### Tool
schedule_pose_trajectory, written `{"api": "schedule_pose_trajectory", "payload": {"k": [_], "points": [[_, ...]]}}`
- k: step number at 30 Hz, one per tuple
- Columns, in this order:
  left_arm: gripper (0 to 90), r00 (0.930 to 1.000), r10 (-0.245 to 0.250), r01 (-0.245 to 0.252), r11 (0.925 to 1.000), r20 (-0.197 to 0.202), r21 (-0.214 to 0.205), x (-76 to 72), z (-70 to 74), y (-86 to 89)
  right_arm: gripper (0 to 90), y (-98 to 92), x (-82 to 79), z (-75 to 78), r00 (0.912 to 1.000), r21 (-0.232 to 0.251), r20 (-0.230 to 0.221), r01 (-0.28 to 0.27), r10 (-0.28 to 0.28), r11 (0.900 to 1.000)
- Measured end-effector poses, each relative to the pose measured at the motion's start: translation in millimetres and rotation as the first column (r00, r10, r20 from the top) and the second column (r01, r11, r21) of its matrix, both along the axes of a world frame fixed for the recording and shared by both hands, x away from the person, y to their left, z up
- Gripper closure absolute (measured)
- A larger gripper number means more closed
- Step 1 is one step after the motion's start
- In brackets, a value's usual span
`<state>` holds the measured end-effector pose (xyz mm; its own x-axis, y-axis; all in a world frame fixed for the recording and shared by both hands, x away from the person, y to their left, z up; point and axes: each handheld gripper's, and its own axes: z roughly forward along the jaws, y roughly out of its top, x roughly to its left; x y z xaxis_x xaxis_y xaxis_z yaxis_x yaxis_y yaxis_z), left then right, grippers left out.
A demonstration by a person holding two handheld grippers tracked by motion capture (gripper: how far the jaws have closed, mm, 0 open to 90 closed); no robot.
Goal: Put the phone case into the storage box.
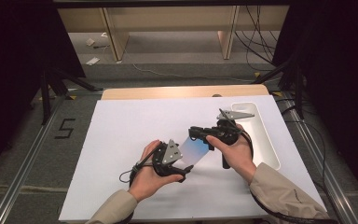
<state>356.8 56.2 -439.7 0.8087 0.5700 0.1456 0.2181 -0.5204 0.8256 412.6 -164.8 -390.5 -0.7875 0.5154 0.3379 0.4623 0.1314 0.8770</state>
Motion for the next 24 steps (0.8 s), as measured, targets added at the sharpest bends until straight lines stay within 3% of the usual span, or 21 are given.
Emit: {"api": "schedule_pose_trajectory", "payload": {"k": [11,24], "points": [[15.0,0.9996,-0.007,0.005,0.9990,-0.029,-0.044,2.9,-2.3,4.4,80.1,-5.9,3.5,7.6,0.9986,-0.065,0.042,-0.028,0.031,0.9975],[15.7,0.9990,-0.011,0.008,0.9976,-0.044,-0.068,4.5,-3.1,7.1,80.1,-6.6,4.7,13.7,0.9904,-0.151,0.074,-0.105,0.117,0.9831]]}}
